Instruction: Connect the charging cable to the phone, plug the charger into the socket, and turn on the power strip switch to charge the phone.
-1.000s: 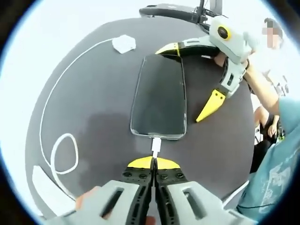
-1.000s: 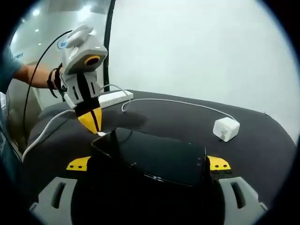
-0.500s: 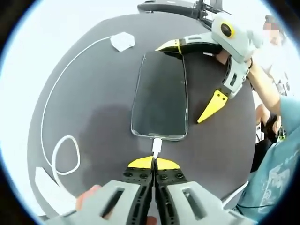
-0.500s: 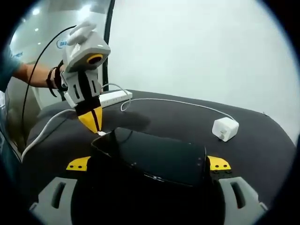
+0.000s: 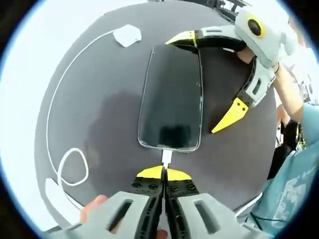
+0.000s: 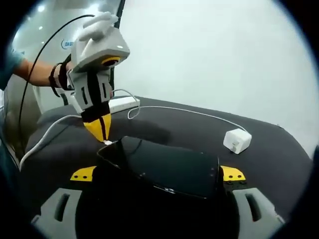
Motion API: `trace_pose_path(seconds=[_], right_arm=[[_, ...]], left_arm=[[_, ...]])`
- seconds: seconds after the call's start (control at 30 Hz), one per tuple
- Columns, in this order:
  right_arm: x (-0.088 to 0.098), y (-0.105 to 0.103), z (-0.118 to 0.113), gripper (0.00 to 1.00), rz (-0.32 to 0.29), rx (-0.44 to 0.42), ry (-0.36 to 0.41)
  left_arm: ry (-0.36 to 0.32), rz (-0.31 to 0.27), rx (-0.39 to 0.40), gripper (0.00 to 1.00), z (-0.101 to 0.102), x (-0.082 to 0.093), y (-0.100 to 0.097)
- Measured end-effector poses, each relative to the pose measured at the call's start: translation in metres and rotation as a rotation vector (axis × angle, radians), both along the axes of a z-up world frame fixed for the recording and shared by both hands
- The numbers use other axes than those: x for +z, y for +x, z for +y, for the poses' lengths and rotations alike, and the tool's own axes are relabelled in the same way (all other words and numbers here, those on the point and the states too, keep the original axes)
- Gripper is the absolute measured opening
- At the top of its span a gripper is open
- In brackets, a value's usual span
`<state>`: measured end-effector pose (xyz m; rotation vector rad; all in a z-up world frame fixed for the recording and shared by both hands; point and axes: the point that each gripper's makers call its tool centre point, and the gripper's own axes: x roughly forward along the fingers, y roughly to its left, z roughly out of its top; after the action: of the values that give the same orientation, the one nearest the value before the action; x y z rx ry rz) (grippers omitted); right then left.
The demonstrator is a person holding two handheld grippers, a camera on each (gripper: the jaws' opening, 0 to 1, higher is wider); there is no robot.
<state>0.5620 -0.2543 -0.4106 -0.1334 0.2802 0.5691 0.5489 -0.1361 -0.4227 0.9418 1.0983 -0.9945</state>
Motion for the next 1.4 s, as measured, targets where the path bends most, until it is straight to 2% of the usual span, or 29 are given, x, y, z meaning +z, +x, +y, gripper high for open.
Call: trace_pose_path(seconds=[0.23,0.27,0.3,0.33,0.43,0.5,0.53,0.57,0.6,0.63,0.67,0.73,0.77,0.8,0.83,0.87,0.9,0.93,1.0,1.07,1.1,1.17,1.2,1.27,1.3,1.33,1.37,1.4], right_arm=[[-0.001,0.0,0.0,0.93,0.016,-0.007,0.012],[-0.001,0.0,0.0,0.93,0.013,-0.007,0.013],[-0.001,0.001,-0.001,0.93,0.012,-0.01,0.015],[-0.001,0.001,-0.001,0.93,0.011,-0.009,0.014],[0.001,-0.002,-0.002,0.93,0.014,0.004,0.035],[0.011,-0.003,0.0,0.93,-0.015,0.02,0.092],[0.017,-0.004,-0.001,0.93,-0.016,0.02,0.147],[0.019,-0.002,-0.005,0.93,-0.015,0.007,0.17],[0.022,0.002,-0.013,0.93,-0.016,-0.029,0.198],[0.023,0.004,-0.017,0.93,-0.018,-0.053,0.211],[0.024,0.01,-0.025,0.93,-0.018,-0.107,0.232],[0.026,0.014,-0.028,0.93,-0.021,-0.125,0.242],[0.027,0.014,-0.028,0.93,-0.016,-0.128,0.252],[0.027,0.015,-0.028,0.93,-0.004,-0.129,0.264],[0.026,0.018,-0.033,0.89,0.027,-0.136,0.279],[0.026,0.019,-0.035,0.84,0.036,-0.141,0.283],[0.025,0.022,-0.045,0.79,0.058,-0.179,0.279],[0.026,0.023,-0.05,0.74,0.064,-0.202,0.266],[0.033,0.026,-0.062,0.74,0.061,-0.215,0.209],[0.046,0.033,-0.071,0.7,0.059,-0.211,0.189],[0.051,0.036,-0.074,0.67,0.059,-0.206,0.172],[0.063,0.049,-0.089,0.55,0.036,-0.192,0.082],[0.073,0.057,-0.093,0.52,0.01,-0.176,0.039],[0.089,0.062,-0.086,0.58,-0.016,-0.124,0.04],[0.094,0.067,-0.086,0.63,0.005,-0.108,0.078],[0.096,0.073,-0.089,0.71,0.075,-0.111,0.141],[0.095,0.078,-0.092,0.73,0.141,-0.135,0.185],[0.089,0.07,-0.087,0.73,0.246,-0.19,0.25]], left_arm=[[-0.01,-0.004,-0.005,0.0,-0.001,0.002,-0.001],[-0.029,0.012,0.025,0.0,-0.001,0.0,-0.002],[-0.044,0.023,0.021,0.0,-0.001,0.0,-0.002],[-0.064,0.013,0.008,0.0,0.002,0.0,-0.003],[-0.168,-0.009,0.041,0.01,0.0,0.002,-0.004],[-0.18,-0.022,0.042,0.07,0.009,0.007,-0.005],[-0.212,-0.051,0.064,0.08,0.008,0.012,-0.001],[-0.288,-0.066,0.079,0.09,0.005,0.023,0.001],[-0.335,-0.06,0.079,0.1,0.002,0.03,-0.002],[-0.41,-0.055,0.081,0.11,-0.001,0.042,-0.008],[-0.468,-0.064,0.096,0.14,-0.003,0.052,-0.009],[-0.631,-0.073,0.09,0.15,-0.009,0.079,-0.017],[-0.761,-0.075,0.09,0.17,-0.013,0.098,-0.021],[-0.856,-0.066,0.106,0.2,-0.013,0.112,-0.026],[-0.99,-0.034,0.093,0.23,-0.013,0.132,-0.035],[-1.031,-0.02,0.09,0.28,-0.012,0.138,-0.038],[-1.138,0.046,0.096,0.31,-0.004,0.154,-0.045],[-1.206,0.08,0.083,0.32,0.0,0.163,-0.051],[-1.34,0.107,0.123,0.34,0.018,0.18,-0.052],[-1.399,0.094,0.11,0.36,0.036,0.184,-0.054],[-1.399,0.087,0.115,0.38,0.043,0.182,-0.053],[-1.423,0.068,0.113,0.46,0.057,0.18,-0.054],[-1.447,0.082,0.117,0.51,0.064,0.18,-0.056],[-1.503,0.14,0.109,0.65,0.071,0.185,-0.066],[-1.525,0.195,0.148,0.72,0.077,0.184,-0.069],[-1.545,0.196,0.143,0.78,0.078,0.185,-0.069],[-1.549,0.191,0.141,0.84,0.082,0.183,-0.07],[-1.551,0.19,0.145,0.88,0.083,0.181,-0.07]])
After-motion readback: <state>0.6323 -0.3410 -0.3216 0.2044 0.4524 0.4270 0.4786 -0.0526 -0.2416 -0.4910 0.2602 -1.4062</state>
